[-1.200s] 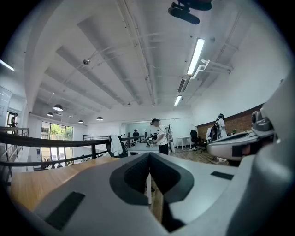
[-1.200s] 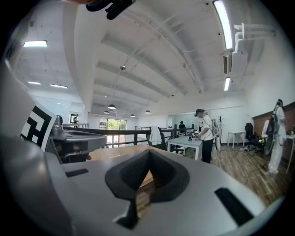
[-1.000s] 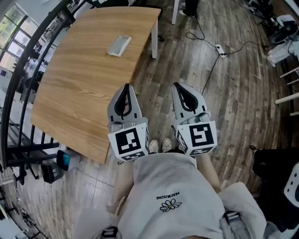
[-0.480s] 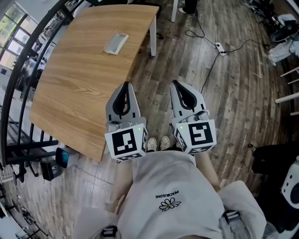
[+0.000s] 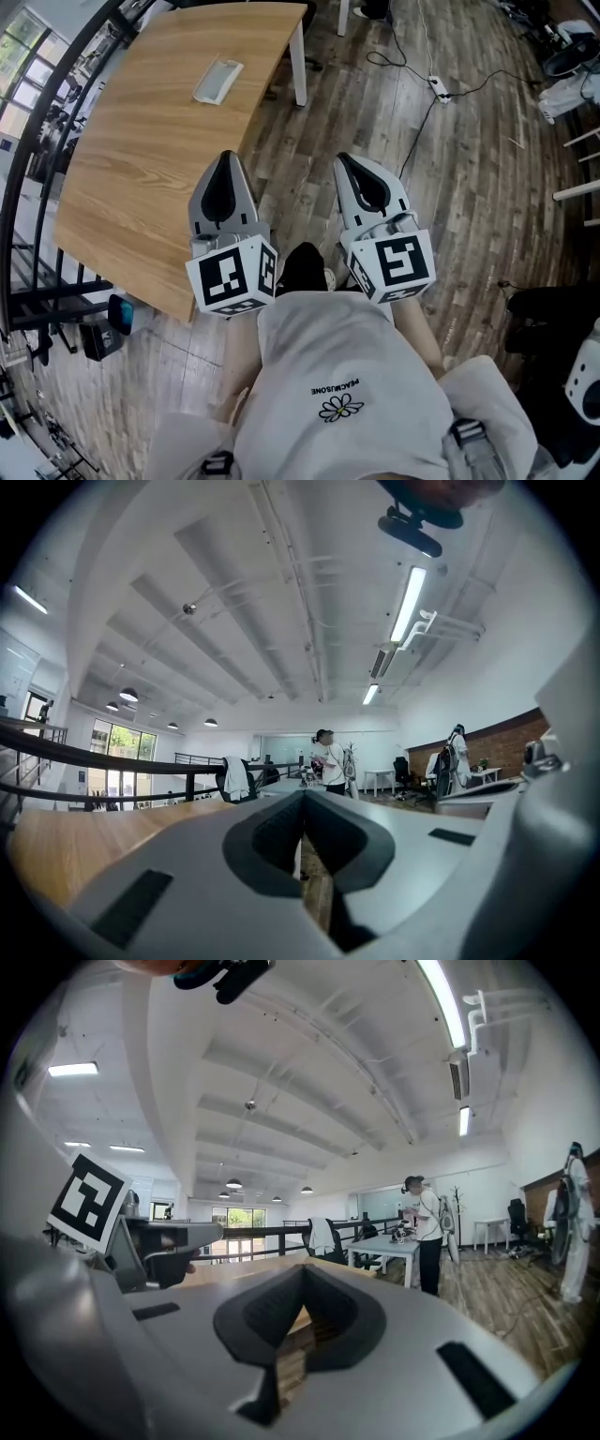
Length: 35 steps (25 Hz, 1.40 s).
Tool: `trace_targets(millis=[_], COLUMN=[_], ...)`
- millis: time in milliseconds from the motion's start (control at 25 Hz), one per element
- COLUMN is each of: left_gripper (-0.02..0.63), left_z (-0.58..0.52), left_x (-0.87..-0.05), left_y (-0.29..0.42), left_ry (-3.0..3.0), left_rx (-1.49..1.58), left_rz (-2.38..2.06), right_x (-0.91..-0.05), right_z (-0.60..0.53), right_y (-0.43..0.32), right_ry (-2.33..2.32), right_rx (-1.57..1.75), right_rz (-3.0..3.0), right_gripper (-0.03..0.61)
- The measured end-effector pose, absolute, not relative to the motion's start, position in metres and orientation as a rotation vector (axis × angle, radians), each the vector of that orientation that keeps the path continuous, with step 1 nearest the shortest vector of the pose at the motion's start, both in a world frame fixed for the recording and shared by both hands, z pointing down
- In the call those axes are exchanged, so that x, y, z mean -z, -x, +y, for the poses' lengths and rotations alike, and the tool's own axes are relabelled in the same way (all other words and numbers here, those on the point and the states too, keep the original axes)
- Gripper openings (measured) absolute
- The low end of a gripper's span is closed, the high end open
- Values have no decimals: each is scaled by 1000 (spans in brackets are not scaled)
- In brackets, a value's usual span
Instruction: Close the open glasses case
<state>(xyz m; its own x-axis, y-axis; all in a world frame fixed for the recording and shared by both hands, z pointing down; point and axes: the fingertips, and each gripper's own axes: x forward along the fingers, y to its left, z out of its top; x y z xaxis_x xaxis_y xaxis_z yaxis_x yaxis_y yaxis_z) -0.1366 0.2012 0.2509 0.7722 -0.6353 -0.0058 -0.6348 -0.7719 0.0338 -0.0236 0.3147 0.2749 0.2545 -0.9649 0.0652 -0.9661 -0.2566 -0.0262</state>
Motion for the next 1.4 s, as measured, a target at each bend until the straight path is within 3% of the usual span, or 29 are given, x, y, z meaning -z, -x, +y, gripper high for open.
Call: trace_targets(millis=[680, 1120, 1400], left_gripper=[16, 15, 17], left_z=[87, -68, -177], left_x=[-261, -232, -236], left_y=[46, -34, -43], left_ry=[-3001, -3027, -2925], left_rx=[59, 166, 209], left_rz=[-1037, -1096, -1176], right_x=[-290, -273, -268], right_z=[205, 17, -111], right_y=[-47, -114, -112], right_ry=[-2368, -2215, -2037], right_rx=[-55, -90, -61], right_rz=[-1961, -2089, -2228], right_gripper=[6, 6, 6])
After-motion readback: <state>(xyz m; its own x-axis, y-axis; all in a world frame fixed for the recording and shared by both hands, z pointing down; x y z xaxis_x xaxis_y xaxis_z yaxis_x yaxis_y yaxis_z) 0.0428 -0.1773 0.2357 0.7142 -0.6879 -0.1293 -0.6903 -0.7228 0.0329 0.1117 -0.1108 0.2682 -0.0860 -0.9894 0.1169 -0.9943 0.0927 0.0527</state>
